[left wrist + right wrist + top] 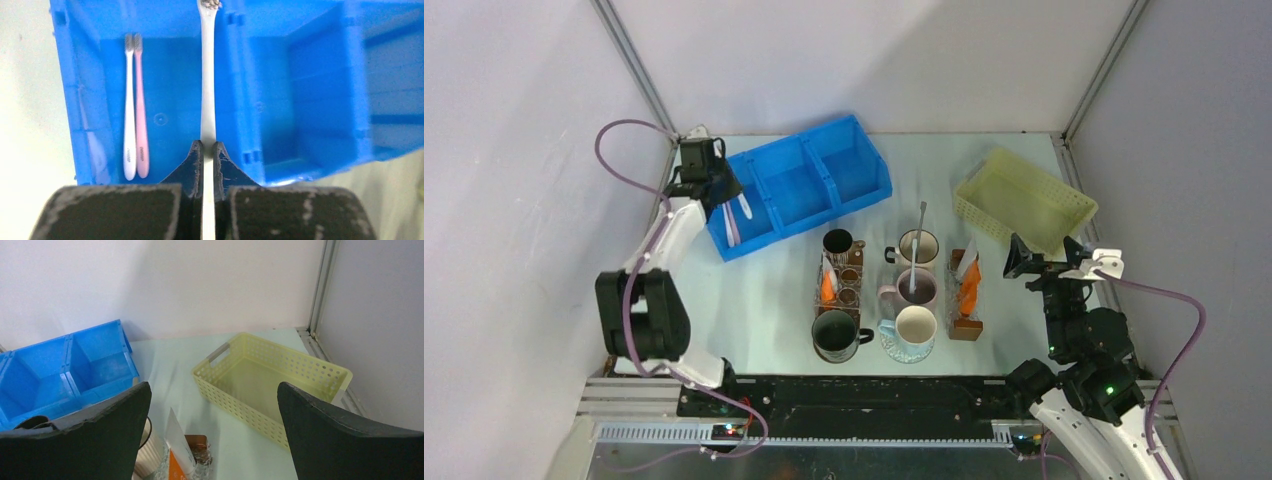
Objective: Prepare toiletry sets of a toothbrush and toothpaste on the tray
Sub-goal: Pick up the toothbrush from the storage box.
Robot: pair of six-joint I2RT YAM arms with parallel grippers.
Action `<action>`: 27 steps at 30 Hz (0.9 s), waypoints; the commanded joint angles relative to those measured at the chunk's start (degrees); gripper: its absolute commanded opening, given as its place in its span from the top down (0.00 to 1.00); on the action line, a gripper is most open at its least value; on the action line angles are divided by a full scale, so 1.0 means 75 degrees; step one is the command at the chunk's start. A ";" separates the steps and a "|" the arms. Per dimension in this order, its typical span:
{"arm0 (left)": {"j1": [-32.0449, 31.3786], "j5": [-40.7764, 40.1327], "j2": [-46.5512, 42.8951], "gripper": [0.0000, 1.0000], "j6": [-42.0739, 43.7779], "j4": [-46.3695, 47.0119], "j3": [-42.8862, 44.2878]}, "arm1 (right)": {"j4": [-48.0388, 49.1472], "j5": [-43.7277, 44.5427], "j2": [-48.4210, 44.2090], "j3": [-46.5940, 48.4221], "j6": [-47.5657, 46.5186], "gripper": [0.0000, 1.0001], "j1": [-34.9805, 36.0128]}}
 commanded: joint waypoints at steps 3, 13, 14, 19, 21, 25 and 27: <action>-0.0642 -0.0107 -0.1983 1.00 0.0111 0.1470 -0.0653 | 0.0150 -0.0255 -0.0178 0.0001 0.0013 0.01 -0.0025; -0.2326 -0.0290 -0.4274 1.00 0.0413 0.2109 -0.1641 | 0.0226 -0.1098 -0.0309 0.0024 0.0101 0.01 -0.0010; -0.2583 -0.0315 -0.4500 1.00 0.0438 0.2126 -0.1744 | 0.0190 -0.1188 -0.0288 0.0042 0.0111 0.01 -0.0005; -0.3521 -0.0451 -0.5155 1.00 0.0583 0.2346 -0.2052 | -0.0077 -0.2039 0.0003 0.0450 0.0230 0.01 0.0011; -0.3986 -0.0542 -0.5324 1.00 0.0647 0.2472 -0.2172 | -0.0205 -0.2436 0.0215 0.0681 0.0322 0.02 0.0010; -0.4896 -0.0666 -0.5426 1.00 0.0758 0.2840 -0.2321 | -0.0389 -0.3323 0.0739 0.1193 0.0518 0.03 0.0010; -0.5373 -0.0763 -0.5349 1.00 0.0856 0.3006 -0.2326 | -0.0366 -0.3795 0.1113 0.1439 0.0607 0.05 0.0011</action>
